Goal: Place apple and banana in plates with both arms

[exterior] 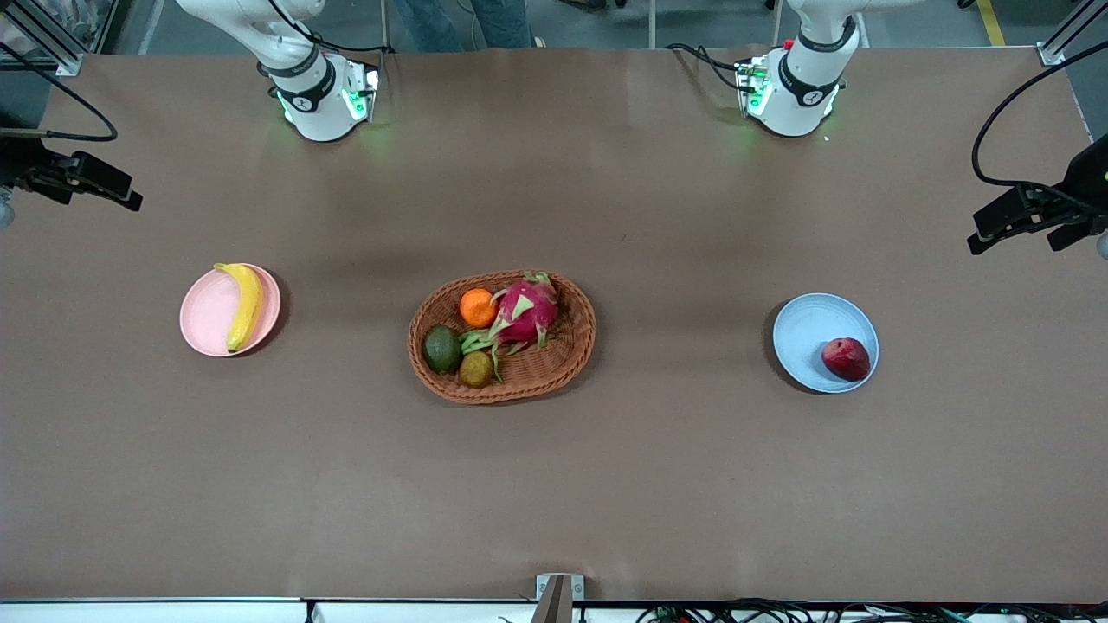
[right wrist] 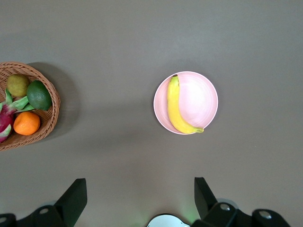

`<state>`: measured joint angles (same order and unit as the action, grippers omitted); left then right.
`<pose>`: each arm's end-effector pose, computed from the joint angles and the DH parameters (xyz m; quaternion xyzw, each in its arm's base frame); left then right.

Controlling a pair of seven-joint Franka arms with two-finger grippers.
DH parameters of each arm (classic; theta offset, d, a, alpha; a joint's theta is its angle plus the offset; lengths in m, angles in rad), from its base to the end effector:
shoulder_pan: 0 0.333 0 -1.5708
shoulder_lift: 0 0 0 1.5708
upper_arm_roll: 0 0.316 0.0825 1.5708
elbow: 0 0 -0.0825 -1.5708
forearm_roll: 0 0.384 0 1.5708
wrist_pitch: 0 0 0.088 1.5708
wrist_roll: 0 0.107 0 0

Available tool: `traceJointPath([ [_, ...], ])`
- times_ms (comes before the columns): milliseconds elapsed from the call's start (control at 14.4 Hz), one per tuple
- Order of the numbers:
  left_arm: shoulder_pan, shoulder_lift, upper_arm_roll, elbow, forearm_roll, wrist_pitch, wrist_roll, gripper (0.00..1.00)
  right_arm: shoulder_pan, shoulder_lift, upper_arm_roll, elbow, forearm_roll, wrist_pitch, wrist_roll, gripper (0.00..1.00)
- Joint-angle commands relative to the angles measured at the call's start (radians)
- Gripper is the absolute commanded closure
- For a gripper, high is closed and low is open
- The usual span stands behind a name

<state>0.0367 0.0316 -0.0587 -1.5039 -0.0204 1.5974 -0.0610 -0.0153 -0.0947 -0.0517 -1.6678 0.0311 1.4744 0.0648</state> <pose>0.5676 -0.0140 0.6409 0.9993 0.0195 0.0305 0.0124 0.5125 -0.0321 0.6219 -0.9965 0.0648 0.0494 0.0180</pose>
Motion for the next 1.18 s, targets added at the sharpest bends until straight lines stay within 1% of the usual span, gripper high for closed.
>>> traceJointPath([
  [0, 0.003, 0.004, -0.003, 0.025, 0.004, -0.023, 0.018, 0.0, -0.008, -0.025, 0.004, 0.012, -0.013, -0.04, -0.003, 0.0],
  [139, 0.005, 0.004, -0.003, 0.025, 0.004, -0.023, 0.02, 0.0, -0.008, -0.026, 0.003, 0.037, -0.013, -0.066, -0.008, 0.0],
  [487, 0.003, 0.005, -0.003, 0.025, 0.004, -0.023, 0.018, 0.0, -0.002, -0.022, 0.007, 0.037, -0.005, -0.057, -0.011, 0.0],
  [627, 0.003, 0.004, -0.003, 0.024, 0.004, -0.023, 0.018, 0.0, -0.002, -0.017, 0.007, 0.054, -0.005, -0.058, -0.013, 0.0],
  [835, 0.003, 0.004, -0.003, 0.024, 0.004, -0.023, 0.018, 0.0, -0.006, -0.016, 0.006, 0.057, -0.005, -0.059, -0.071, 0.0],
  [1114, 0.003, 0.004, -0.003, 0.024, 0.004, -0.023, 0.018, 0.0, -0.005, -0.016, 0.007, 0.057, -0.014, -0.059, -0.074, 0.0],
])
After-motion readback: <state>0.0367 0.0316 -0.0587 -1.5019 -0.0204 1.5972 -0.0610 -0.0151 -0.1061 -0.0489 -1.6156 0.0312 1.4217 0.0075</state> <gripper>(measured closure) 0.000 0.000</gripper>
